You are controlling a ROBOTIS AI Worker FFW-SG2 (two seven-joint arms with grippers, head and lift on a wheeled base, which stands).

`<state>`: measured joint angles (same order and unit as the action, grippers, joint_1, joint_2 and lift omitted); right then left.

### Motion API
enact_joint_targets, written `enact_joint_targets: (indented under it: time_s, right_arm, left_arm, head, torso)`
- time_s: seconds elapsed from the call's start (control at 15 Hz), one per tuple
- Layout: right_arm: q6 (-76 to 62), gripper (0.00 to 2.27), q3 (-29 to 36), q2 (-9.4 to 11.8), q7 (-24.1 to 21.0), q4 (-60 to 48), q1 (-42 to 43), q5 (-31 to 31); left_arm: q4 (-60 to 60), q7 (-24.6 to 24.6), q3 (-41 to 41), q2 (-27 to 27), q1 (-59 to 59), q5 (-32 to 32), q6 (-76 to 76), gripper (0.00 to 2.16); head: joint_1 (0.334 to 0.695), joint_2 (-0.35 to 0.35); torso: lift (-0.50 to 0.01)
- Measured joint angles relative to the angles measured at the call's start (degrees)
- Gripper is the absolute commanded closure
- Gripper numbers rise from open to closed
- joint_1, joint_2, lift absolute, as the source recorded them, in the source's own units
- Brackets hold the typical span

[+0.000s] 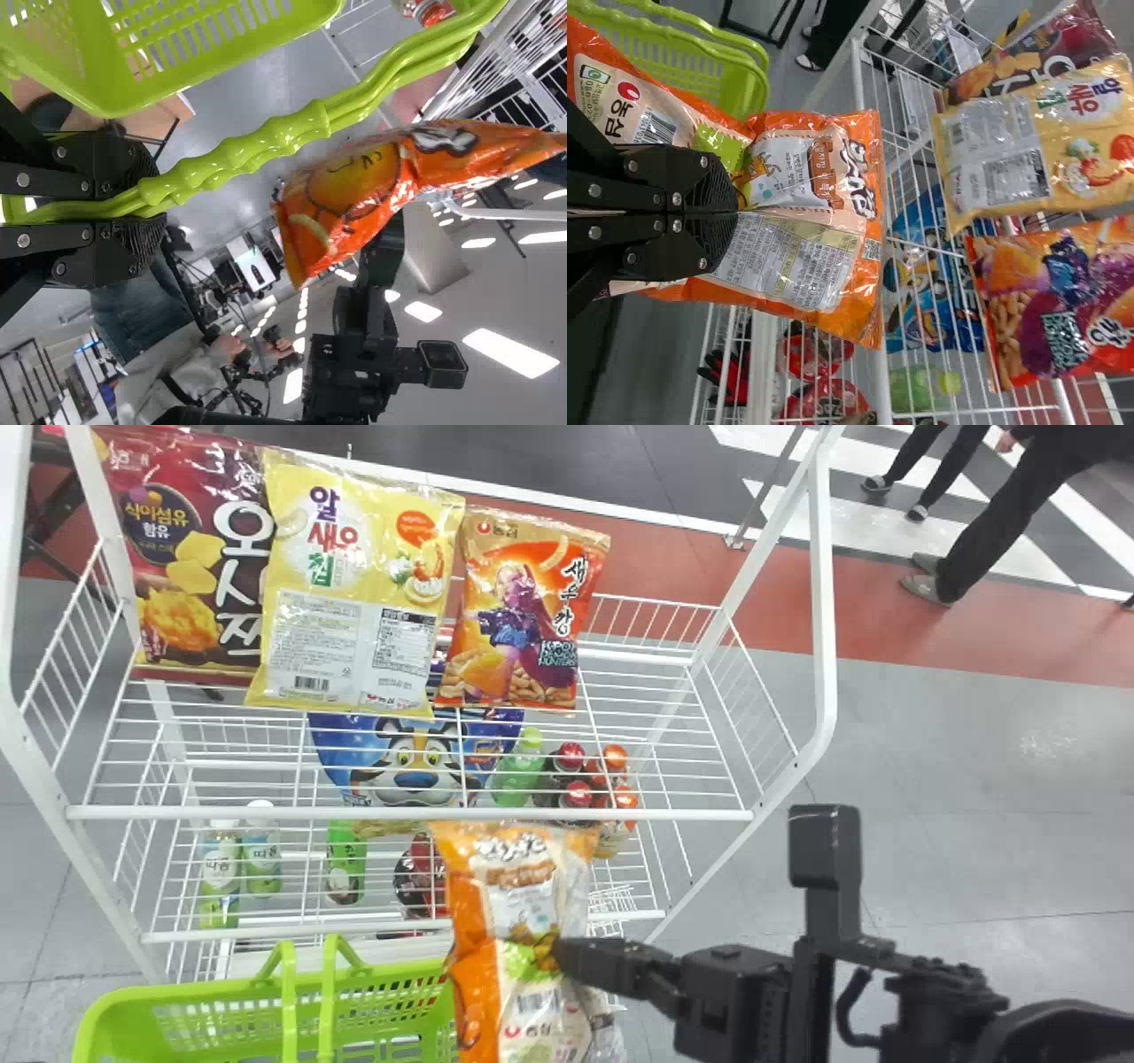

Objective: Hold basket handle with left hand then pick Gamjakkang with right hand and place into basket

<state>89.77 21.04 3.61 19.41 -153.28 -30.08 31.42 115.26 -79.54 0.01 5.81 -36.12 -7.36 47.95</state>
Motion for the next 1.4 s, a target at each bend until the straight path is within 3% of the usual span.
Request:
enact_joint_targets:
  time_s: [0.27,0.93,1.07,1.13,1.2,1.27,1.33,1.4]
  right_arm:
    - [0.01,2.25,-9.47,1.16,-0.14,5.12,-0.91,-8.26]
    - [0.01,2.25,-22.86,3.44,0.54,17.33,0.53,-11.77]
    - [-0.54,2.14,-25.67,3.83,0.55,20.75,1.51,-13.49]
    - [-2.48,1.92,-26.62,3.98,0.73,22.18,1.78,-14.14]
    - [-6.38,1.41,-27.49,4.15,1.08,23.68,1.92,-14.86]
    - [-10.04,0.40,-28.06,4.24,1.26,24.72,2.00,-15.60]
    - [-13.59,0.00,-28.53,4.30,1.34,25.43,2.04,-16.61]
    - [-16.25,0.00,-28.69,4.47,1.34,25.60,1.90,-17.43]
  left_arm:
    - [0.36,0.01,-0.36,0.20,0.09,0.06,0.18,2.13]
    - [0.86,-0.19,-0.45,0.48,-0.28,0.06,0.35,2.13]
    - [1.13,-0.27,-0.45,0.54,-0.45,0.06,0.35,2.13]
    - [1.28,-0.27,-0.44,0.57,-0.54,0.06,0.35,2.13]
    - [1.38,-0.27,-0.41,0.59,-0.62,0.06,0.35,2.13]
    - [1.42,-0.27,-0.38,0.60,-0.67,0.06,0.35,2.13]
    - [1.43,-0.28,-0.37,0.60,-0.69,0.06,0.35,2.13]
    - [1.43,-0.35,-0.32,0.60,-0.70,0.06,0.35,2.13]
  head:
    - [0.695,-0.350]
    - [0.695,-0.229]
    - [0.695,-0.201]
    - [0.695,-0.185]
    - [0.695,-0.164]
    - [0.695,-0.148]
    - [0.695,-0.135]
    - [0.695,-0.131]
  torso:
    - [-0.020]
    - [-0.020]
    - [-0.020]
    - [-0.020]
    - [-0.020]
    - [-0.020]
    - [-0.020]
    - [-0.020]
